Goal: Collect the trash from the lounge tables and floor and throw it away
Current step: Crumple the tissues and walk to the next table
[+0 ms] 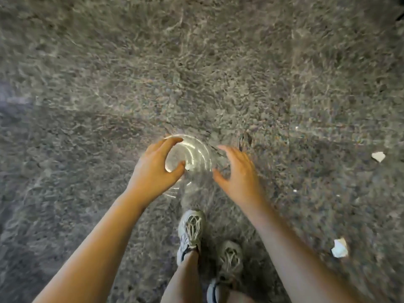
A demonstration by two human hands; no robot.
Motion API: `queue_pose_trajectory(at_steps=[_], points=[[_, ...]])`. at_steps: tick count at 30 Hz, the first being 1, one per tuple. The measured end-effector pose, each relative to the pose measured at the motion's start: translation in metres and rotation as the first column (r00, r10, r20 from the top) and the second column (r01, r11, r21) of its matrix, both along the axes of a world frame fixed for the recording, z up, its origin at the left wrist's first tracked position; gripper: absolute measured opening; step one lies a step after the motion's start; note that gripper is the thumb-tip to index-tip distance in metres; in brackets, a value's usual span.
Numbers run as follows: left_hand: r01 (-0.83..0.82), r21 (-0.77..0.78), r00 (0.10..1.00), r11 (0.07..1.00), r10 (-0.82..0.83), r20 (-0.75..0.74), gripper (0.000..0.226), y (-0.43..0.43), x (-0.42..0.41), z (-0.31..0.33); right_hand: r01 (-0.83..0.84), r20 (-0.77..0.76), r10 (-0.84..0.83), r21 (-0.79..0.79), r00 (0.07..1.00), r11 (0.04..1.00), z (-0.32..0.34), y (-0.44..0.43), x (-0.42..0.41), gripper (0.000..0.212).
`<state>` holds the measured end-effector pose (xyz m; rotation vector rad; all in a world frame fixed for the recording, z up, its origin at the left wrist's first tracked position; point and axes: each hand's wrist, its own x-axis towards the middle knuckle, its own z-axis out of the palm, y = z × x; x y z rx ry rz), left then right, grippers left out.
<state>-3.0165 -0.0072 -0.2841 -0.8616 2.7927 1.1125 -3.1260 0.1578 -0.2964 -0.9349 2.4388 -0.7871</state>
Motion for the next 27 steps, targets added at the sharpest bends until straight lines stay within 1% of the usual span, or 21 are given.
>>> queue_pose_trajectory(at_steps=[4, 8, 11, 13, 16, 18, 21, 24, 27], points=[[0.029, 0.055, 0.997, 0.998, -0.033, 0.076, 0.049, -0.006, -0.025, -0.135, -0.004, 0.025, 0.004, 0.015, 1.0, 1.0, -0.124, -0.018, -0.02, 0.051], [0.075, 0.098, 0.988, 0.992, -0.087, 0.126, 0.054, 0.0, -0.037, -0.261, -0.035, 0.048, 0.034, 0.023, 0.998, 0.999, -0.236, -0.022, -0.037, 0.052], [0.052, 0.095, 0.981, 0.994, -0.069, 0.182, 0.055, 0.002, -0.037, -0.339, -0.031, 0.057, 0.03, 0.015, 0.998, 0.999, -0.303, -0.02, -0.041, 0.049], [0.01, 0.068, 0.98, 0.998, -0.023, 0.196, 0.055, 0.003, -0.035, -0.378, -0.02, 0.051, 0.019, 0.011, 0.999, 1.0, -0.334, -0.015, -0.041, 0.048], [-0.063, 0.045, 0.976, 0.997, 0.052, 0.212, 0.052, 0.006, -0.031, -0.412, -0.004, 0.038, 0.004, -0.016, 0.999, 1.0, -0.359, -0.007, -0.04, 0.046], [-0.053, -0.004, 0.97, 0.999, 0.052, 0.238, 0.048, 0.007, -0.029, -0.425, 0.014, 0.034, -0.013, -0.034, 0.999, 0.999, -0.364, -0.001, -0.04, 0.044], [-0.026, -0.055, 0.974, 0.998, 0.038, 0.225, 0.04, 0.008, -0.029, -0.432, 0.052, 0.015, -0.051, -0.068, 0.999, 0.996, -0.365, 0.006, -0.041, 0.042], [0.007, -0.095, 0.979, 0.995, 0.013, 0.202, 0.029, 0.009, -0.033, -0.433, 0.077, 0.034, -0.074, -0.105, 0.997, 0.992, -0.363, 0.011, -0.041, 0.042], [-0.07, -0.075, 0.968, 0.995, 0.086, 0.237, 0.023, 0.009, -0.038, -0.433, 0.082, 0.053, -0.077, -0.11, 0.996, 0.991, -0.36, 0.017, -0.04, 0.04]])
